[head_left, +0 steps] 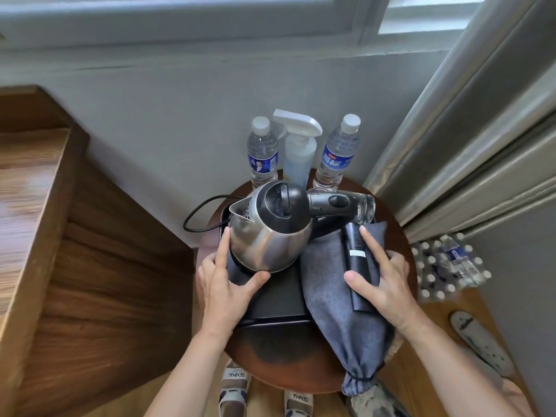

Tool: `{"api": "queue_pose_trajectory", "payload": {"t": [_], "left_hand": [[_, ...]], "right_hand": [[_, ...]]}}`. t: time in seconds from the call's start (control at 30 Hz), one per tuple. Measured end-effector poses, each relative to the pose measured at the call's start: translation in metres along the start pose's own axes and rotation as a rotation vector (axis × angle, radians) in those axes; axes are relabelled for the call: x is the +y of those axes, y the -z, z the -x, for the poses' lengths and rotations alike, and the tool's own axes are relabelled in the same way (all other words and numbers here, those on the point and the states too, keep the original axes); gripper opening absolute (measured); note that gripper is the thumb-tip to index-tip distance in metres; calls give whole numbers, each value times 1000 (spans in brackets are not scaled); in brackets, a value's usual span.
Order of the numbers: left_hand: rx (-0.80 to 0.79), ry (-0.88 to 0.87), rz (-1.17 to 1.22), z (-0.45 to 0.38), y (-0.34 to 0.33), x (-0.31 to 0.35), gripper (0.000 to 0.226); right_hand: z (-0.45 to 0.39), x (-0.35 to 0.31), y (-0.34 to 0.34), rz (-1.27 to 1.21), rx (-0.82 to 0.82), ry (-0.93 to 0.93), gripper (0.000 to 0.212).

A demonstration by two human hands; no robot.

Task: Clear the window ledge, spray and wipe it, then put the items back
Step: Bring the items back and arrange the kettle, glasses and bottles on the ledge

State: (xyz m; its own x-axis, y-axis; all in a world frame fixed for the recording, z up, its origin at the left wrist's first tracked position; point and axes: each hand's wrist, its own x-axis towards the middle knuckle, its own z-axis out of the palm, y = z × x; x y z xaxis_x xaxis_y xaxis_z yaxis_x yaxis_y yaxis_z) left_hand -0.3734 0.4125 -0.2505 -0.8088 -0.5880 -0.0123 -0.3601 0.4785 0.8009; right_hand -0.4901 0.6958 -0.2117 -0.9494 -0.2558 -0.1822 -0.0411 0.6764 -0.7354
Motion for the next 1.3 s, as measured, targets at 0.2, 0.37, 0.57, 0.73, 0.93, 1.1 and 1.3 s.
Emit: {"api": "queue_pose_trajectory", "payload": {"t": [0.2,0.37,0.57,0.73,0.93,1.1,1.3], "left_hand": [[14,-44,34,2,49,36,109],[67,-11,41,9,102,75,107],[168,38,80,22,168,108,110],[331,14,104,35,231,124,108],[474,37,139,52,314,124,105],[567,67,182,70,394,90,105],[680,97,133,106,497,29,103]], "right_hand": [[13,-40,21,-2,-19,45,89],[25,-97,41,-14,-17,83,94],[30,-176,66,21,-76,178,96],[37,-256,79,-13,-174,276,94],[43,-336,57,-68,-288,414,91],[70,-410,6,-93,-407,465,85],[120,-490,-89,-97,-525,516,85]]}}
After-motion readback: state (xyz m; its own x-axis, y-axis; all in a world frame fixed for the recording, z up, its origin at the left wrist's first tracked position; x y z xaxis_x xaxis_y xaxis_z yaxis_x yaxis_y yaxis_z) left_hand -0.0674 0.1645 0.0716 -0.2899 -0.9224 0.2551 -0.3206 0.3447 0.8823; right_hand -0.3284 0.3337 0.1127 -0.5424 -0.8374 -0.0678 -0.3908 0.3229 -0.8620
